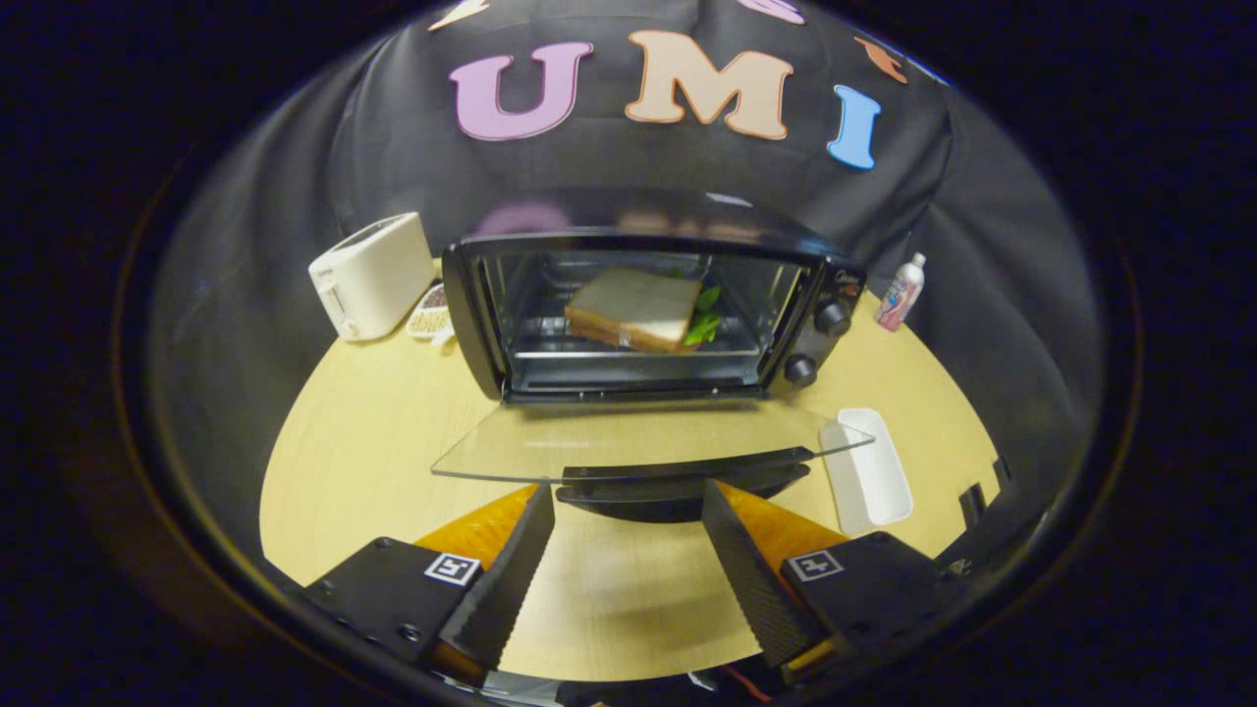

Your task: Open the toaster oven, put the food inside, and close the toaster oven door.

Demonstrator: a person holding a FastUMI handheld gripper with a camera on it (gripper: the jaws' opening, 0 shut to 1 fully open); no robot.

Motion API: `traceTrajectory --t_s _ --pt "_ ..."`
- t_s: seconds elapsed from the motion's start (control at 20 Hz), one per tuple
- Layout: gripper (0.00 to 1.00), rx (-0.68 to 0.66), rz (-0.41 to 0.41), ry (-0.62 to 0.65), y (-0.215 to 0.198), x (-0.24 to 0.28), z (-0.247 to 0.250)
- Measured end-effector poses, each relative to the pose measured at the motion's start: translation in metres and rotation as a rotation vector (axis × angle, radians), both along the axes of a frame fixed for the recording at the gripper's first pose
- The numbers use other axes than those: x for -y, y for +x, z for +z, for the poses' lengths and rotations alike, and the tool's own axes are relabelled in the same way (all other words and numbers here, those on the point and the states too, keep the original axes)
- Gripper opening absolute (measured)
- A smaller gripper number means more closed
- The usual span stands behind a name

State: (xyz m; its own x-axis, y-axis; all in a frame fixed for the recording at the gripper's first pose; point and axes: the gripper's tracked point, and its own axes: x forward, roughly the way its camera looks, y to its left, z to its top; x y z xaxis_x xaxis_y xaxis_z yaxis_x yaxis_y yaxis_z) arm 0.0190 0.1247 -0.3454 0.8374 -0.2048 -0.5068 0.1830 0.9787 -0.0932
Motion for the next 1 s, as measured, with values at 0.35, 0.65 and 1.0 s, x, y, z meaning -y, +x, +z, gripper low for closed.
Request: traceTrajectory --t_s 0.35,0.65,1.0 --pt "1.00 0.008 -0.021 -0.015 0.011 0.000 0.017" --pt "1.00 0.145 -0.049 0.012 0.040 0.002 0.054" --pt "0.99 0.333 -0.039 0.133 0.107 0.005 0.103"
